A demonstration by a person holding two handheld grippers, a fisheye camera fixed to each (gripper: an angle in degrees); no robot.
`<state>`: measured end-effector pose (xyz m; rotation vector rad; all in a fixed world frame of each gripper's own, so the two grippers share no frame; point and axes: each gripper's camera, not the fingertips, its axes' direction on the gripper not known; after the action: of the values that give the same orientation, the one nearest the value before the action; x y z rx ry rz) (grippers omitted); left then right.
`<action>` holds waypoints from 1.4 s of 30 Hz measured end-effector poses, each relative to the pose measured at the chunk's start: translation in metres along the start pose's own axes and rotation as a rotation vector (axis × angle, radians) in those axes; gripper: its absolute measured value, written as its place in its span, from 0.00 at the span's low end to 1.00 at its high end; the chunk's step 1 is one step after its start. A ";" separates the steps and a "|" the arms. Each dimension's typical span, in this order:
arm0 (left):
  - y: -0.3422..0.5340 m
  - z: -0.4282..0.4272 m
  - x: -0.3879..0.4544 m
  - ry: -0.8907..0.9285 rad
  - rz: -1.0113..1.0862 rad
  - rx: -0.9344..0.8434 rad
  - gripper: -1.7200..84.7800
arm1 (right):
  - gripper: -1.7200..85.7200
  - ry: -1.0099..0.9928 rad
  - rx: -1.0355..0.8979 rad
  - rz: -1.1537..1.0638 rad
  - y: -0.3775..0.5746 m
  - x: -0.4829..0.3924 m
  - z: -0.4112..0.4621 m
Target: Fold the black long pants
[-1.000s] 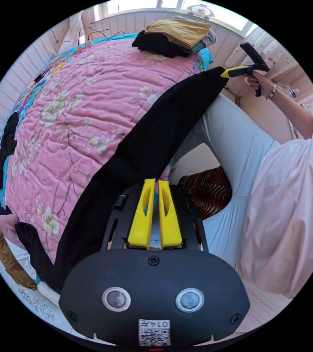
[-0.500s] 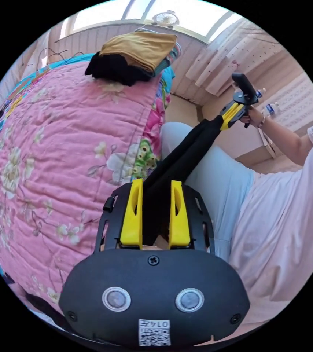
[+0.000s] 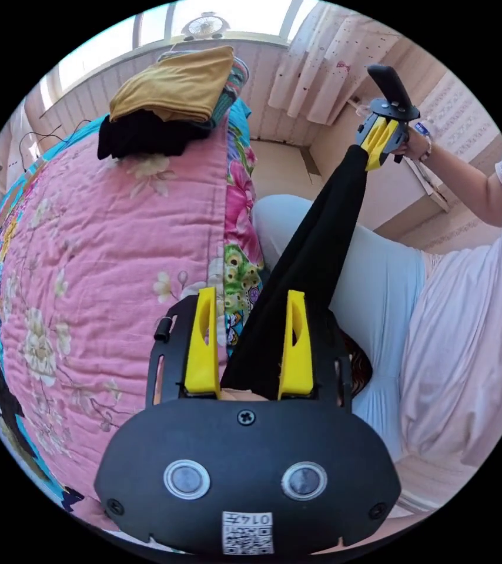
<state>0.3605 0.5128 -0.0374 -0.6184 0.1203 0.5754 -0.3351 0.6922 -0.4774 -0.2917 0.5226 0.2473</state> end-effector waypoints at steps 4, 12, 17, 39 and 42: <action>-0.021 0.031 -0.013 0.315 0.084 -0.113 0.20 | 0.03 -0.005 -0.032 0.005 0.007 0.000 -0.001; -0.023 -0.003 -0.031 0.244 0.036 -0.033 0.03 | 0.03 -0.050 -0.022 0.094 0.024 0.015 0.004; -0.020 -0.056 -0.055 0.066 -0.068 0.061 0.01 | 0.03 0.002 -0.007 0.145 -0.019 0.047 -0.014; -0.006 -0.026 -0.153 0.053 -0.388 -0.008 0.01 | 0.06 0.080 0.236 0.585 -0.110 0.167 0.051; -0.004 -0.036 -0.147 0.171 -0.346 0.029 0.01 | 0.04 0.034 0.263 0.547 -0.105 0.162 0.033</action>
<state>0.2423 0.4199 -0.0244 -0.6424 0.1773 0.1862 -0.1523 0.6305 -0.5129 0.1106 0.6558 0.6979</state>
